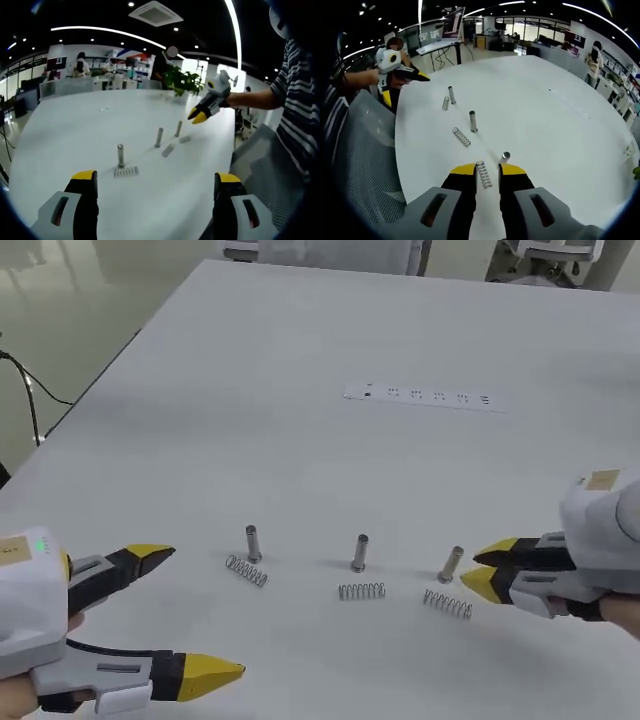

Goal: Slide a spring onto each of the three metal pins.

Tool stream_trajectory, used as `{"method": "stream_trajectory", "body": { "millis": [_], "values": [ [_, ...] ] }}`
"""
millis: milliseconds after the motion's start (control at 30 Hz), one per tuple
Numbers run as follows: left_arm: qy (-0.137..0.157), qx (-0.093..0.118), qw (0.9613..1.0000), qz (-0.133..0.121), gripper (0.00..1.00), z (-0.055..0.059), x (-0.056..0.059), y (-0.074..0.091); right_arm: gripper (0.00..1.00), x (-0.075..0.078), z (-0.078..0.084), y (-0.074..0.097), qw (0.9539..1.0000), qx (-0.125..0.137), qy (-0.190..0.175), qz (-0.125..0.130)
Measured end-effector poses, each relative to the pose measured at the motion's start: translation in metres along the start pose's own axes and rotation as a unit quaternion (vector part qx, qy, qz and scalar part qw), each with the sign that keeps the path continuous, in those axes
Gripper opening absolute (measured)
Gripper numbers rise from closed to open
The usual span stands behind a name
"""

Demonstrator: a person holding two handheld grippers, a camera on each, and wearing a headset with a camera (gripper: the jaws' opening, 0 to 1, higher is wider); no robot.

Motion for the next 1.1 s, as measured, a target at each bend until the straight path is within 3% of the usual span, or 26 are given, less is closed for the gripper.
{"method": "stream_trajectory", "body": {
  "millis": [133, 200, 667, 1100],
  "values": [
    [-0.001, -0.003, 1.0, -0.001, 0.94, 0.001, 0.0, 0.002, 0.13, -0.004, 0.004, -0.007, 0.9986, -0.031, 0.043, -0.009],
    [-0.001, -0.003, 1.0, -0.001, 0.94, 0.002, -0.001, 0.003, 0.12, -0.004, 0.005, -0.011, 0.9972, -0.033, 0.067, 0.002],
    [-0.005, -0.006, 1.0, 0.0, 0.94, -0.001, -0.002, 0.004, 0.14, -0.002, 0.018, -0.034, 0.9912, -0.082, 0.101, -0.02],
    [-0.009, -0.013, 0.9999, 0.006, 0.93, 0.0, -0.002, 0.004, 0.12, 0.0, 0.022, -0.047, 0.9862, -0.103, 0.128, -0.025]
  ]
}}
Point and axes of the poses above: the centre of the closed fingertips' face, and the gripper's own axes: y roughly backward along the fingers, x roughly to its right, z roughly out of its underside, the point moved 8 cm from there along y, roughly backward along the fingers, and after that the axes turned 7 degrees about -x, right-handed, at the moved point
